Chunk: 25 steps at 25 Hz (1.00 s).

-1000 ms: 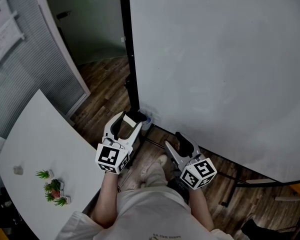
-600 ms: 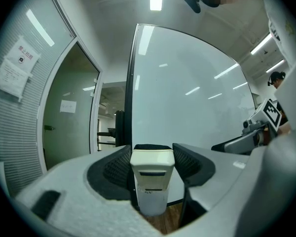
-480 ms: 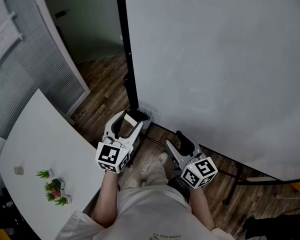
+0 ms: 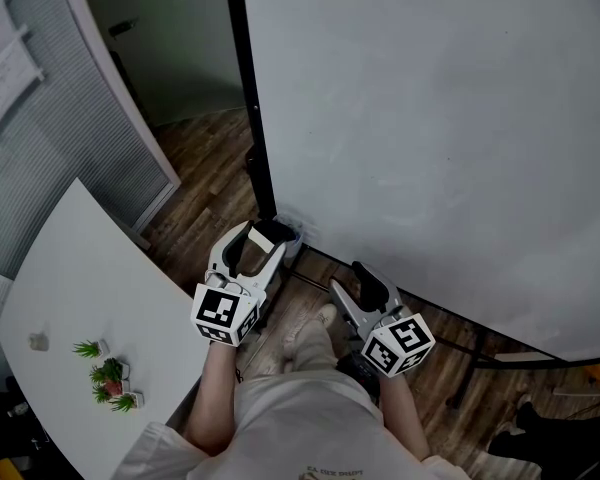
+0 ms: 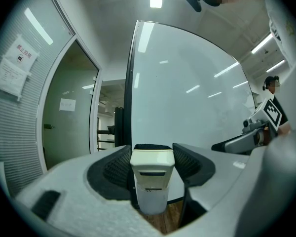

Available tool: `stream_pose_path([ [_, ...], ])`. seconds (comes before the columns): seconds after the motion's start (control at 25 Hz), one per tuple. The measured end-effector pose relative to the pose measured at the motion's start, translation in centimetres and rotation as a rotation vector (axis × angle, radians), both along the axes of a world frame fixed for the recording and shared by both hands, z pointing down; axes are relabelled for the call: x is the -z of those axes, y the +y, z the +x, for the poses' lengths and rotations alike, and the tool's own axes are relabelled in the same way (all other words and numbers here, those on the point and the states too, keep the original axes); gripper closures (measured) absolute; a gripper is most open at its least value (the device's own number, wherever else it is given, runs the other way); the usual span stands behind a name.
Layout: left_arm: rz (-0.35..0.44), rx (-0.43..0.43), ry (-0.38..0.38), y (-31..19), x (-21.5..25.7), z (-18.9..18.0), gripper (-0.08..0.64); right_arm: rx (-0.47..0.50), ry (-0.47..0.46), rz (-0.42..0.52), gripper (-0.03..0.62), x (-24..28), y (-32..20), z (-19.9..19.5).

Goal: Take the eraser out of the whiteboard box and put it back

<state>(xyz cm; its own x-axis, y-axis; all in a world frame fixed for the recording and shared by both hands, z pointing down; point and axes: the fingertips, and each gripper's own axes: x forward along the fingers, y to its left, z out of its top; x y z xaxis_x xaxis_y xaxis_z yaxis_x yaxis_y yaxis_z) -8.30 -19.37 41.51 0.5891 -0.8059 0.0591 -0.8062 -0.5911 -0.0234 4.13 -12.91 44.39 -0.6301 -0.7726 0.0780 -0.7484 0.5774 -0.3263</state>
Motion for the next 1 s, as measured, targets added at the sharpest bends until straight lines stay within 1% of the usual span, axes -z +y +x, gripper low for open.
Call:
stream_pose_path([
  [1.0,-0.047,-0.011,-0.013,-1.2,-2.0,0.5,0.296,0.001,0.004,-0.028,0.365,-0.9,-1.0,0.3],
])
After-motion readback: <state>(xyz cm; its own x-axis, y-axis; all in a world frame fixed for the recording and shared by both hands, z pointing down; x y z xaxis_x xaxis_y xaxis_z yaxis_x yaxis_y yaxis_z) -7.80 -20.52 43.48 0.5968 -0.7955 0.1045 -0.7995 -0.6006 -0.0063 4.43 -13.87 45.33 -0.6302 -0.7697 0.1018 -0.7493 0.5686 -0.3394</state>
